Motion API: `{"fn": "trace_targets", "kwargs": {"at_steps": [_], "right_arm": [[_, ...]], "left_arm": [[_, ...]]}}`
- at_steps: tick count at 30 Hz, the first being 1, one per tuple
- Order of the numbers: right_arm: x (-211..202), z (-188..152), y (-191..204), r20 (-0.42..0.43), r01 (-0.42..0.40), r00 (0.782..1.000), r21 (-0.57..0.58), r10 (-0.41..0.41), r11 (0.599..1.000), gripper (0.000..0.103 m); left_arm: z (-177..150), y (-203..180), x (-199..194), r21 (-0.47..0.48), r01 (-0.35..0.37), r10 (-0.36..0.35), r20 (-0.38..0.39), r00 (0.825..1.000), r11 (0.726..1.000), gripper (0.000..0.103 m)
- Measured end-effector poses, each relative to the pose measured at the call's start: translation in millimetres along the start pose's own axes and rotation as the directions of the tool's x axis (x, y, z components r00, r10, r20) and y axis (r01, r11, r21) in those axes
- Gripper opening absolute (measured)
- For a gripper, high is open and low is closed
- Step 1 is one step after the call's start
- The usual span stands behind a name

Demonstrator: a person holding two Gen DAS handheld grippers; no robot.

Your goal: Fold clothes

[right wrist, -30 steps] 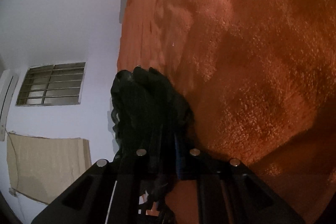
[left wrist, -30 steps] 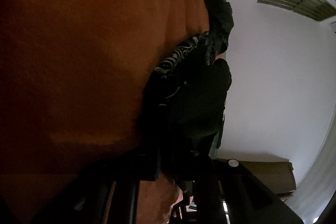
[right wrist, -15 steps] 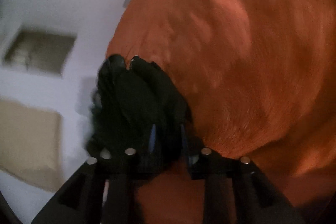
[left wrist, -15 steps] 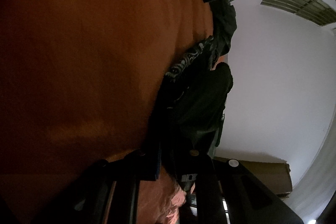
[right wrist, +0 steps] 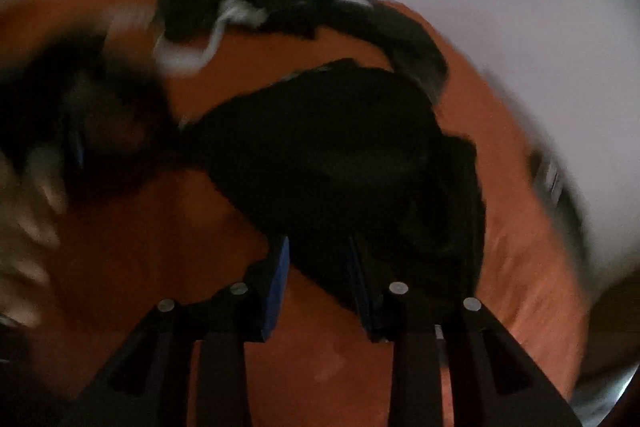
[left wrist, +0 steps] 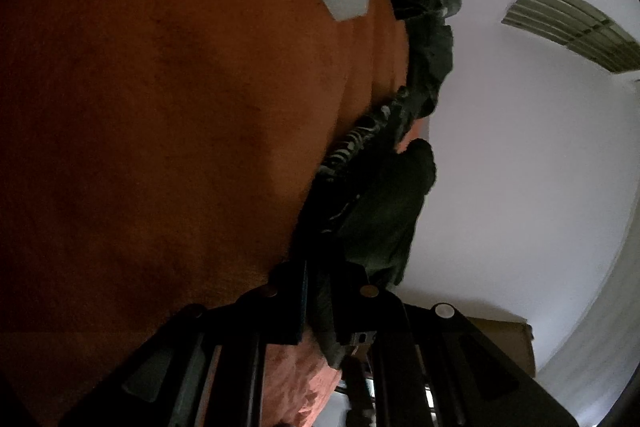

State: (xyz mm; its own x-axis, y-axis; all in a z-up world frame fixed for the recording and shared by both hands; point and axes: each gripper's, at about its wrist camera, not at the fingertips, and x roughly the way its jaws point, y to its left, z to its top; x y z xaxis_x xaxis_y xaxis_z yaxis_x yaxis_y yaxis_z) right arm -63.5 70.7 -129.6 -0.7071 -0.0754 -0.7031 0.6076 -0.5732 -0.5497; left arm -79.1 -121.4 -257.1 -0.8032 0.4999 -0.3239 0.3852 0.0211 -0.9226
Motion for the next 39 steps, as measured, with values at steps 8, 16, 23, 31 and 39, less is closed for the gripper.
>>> {"fn": "trace_targets", "kwargs": {"at_steps": [8,16,23,31,39], "right_arm": [[29.7,3.9,34.1,0.056,0.182,0.983,-0.254,-0.174,0.95,0.032],[35.8,4.2,40.1,0.136,0.198,0.976,-0.242,-0.169,0.95,0.033],[39.0,3.7,41.2,0.118,0.085,0.992,-0.273,-0.054,0.958,0.036],[51.2,8.6,45.3,0.175,0.226,0.968,-0.303,-0.179,0.926,0.05],[76.3,29.3,47.3,0.243,0.361,0.925,-0.314,-0.293,0.878,0.055]], "left_arm": [[-5.0,6.9,-6.5,-0.006,0.03,-0.03,0.005,1.0,1.0,0.01],[-7.2,5.4,-11.5,0.017,0.051,-0.052,0.006,0.999,0.999,0.009],[-7.8,5.6,-14.4,0.045,0.082,-0.083,0.022,0.996,0.996,0.009],[-10.4,1.4,-17.0,0.071,0.111,-0.114,0.032,0.993,0.991,0.009],[-10.0,0.0,-18.2,0.067,0.149,-0.152,0.035,0.988,0.987,0.009]]}}
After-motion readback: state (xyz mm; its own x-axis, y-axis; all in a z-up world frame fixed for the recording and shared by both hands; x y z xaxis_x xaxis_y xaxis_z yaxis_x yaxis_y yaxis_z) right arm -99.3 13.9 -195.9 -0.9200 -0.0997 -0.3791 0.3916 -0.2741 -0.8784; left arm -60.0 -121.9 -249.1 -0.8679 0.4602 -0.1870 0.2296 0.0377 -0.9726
